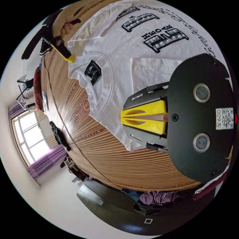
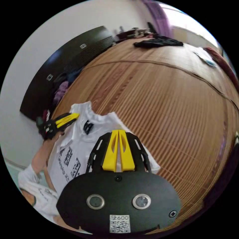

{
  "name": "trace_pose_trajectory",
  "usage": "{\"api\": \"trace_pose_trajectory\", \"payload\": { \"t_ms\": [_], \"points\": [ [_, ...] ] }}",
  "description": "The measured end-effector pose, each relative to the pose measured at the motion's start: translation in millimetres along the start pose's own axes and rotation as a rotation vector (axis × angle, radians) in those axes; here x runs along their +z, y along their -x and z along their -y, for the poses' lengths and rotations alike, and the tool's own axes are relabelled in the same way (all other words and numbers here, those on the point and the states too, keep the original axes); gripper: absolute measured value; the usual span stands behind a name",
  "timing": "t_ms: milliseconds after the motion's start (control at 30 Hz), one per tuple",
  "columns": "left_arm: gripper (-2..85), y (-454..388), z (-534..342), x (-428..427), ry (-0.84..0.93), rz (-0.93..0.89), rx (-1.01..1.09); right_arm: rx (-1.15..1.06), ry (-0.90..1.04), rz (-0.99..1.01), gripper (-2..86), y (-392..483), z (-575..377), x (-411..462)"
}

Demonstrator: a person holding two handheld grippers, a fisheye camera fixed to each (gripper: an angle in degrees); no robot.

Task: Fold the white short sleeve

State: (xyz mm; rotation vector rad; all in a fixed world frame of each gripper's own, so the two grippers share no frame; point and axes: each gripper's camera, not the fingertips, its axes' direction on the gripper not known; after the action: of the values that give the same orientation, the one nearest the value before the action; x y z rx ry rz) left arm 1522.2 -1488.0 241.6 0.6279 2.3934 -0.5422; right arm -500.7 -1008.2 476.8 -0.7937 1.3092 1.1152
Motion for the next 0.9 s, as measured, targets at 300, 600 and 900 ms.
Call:
{"api": "trace_pose_trajectory", "payload": {
  "t_ms": [300, 600, 900],
  "points": [
    [0.5, -29.5, 41.2, -85.1, -0.008, -0.014, -0.012, -0.256, -0.437, -0.241, -0.8, 116.5, -217.6, -150.4],
    [0.6, -119.0, -67.1, -460.4, -0.365, 0.096, -0.132, -0.237, -0.360, -0.253, -0.7, 229.8, -538.6, -228.9],
    [0.5, -267.4, -266.5, -738.7, -0.597, -0.011, -0.447, 0.028, -0.709, -0.168, -0.9, 298.6, -650.2, -236.1]
  ]
}}
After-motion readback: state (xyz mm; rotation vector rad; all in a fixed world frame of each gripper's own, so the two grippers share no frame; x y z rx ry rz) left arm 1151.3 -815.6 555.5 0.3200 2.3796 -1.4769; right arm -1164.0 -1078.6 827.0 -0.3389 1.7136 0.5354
